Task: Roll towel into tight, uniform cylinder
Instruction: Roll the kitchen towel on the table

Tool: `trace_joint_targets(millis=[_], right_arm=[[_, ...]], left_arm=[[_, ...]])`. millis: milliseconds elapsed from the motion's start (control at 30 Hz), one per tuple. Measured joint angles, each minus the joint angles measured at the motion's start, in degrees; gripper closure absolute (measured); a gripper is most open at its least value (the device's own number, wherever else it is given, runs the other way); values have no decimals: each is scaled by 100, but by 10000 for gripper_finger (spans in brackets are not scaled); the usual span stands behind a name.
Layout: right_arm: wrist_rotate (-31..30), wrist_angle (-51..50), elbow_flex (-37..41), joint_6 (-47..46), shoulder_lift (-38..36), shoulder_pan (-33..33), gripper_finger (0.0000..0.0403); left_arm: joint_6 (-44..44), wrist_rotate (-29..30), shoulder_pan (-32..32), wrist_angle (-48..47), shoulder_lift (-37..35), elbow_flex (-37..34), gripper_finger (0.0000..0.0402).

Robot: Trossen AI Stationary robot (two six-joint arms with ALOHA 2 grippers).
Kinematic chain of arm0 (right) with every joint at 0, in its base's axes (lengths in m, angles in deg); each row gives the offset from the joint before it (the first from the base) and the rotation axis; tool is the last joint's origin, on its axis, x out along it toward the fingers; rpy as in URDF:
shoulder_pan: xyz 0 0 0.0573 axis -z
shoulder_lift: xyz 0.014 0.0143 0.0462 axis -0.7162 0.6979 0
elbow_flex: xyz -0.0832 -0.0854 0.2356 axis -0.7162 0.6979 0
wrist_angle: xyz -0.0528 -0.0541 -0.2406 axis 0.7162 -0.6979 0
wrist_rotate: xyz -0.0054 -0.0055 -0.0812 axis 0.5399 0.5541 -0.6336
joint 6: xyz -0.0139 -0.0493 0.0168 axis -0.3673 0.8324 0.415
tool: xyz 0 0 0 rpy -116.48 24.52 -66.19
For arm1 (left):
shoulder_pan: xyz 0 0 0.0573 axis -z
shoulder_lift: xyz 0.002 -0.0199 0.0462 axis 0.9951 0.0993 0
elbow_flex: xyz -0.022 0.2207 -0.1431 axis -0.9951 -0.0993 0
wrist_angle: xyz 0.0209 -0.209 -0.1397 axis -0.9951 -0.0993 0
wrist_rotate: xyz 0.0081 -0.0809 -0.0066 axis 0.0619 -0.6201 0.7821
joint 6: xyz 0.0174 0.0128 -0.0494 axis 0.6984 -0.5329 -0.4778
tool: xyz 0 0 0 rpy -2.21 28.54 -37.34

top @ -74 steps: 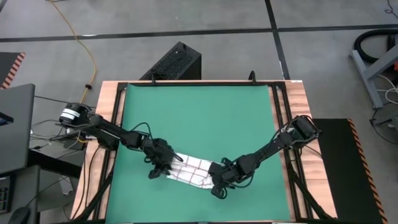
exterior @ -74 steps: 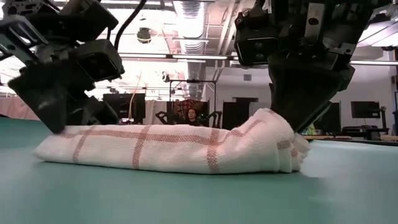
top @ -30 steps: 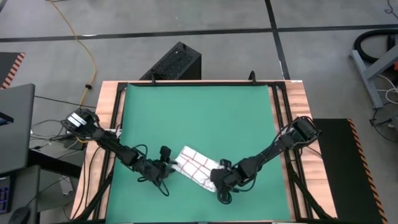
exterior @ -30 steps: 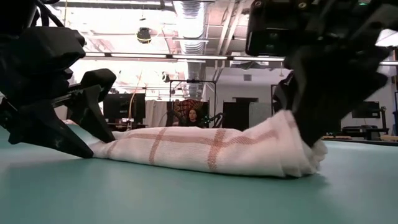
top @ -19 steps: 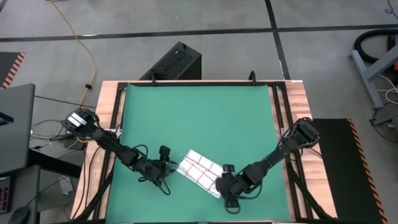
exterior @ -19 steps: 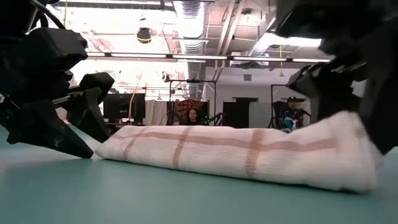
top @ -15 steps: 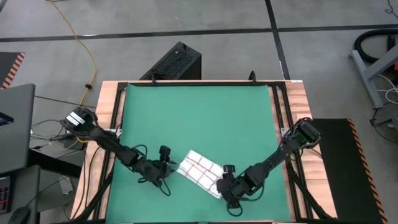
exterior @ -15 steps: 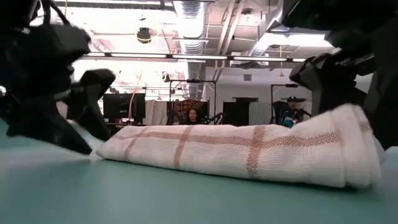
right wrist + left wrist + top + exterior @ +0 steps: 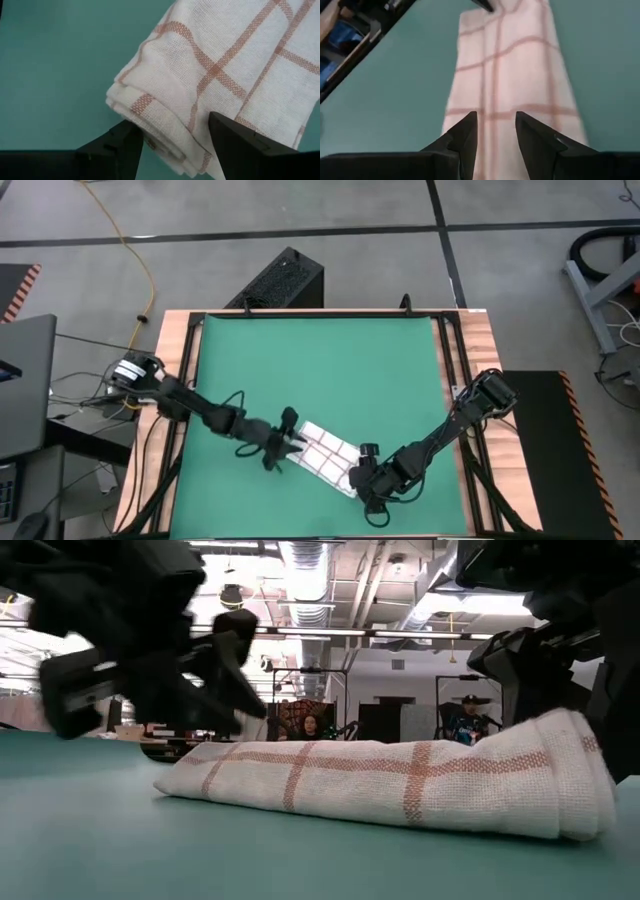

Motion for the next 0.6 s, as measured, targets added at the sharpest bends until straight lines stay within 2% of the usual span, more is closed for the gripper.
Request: trace_joint_targets(millis=[167, 233, 500, 600], right_arm=[[-11, -45, -6, -2, -4, 2, 158], [-13, -53, -6, -2, -6, 2, 158], [-20, -61, -8, -4, -8, 17, 158], [-21, -53, -8, -3, -10, 17, 158]], left_arm=[[-352, -1361, -505, -34, 7, 7, 279], [-503, -1666, -560, -155, 7, 7, 279], [-467, -1636, -527, -201, 28, 4, 288], [-433, -1695, -596, -52, 276, 9, 300]])
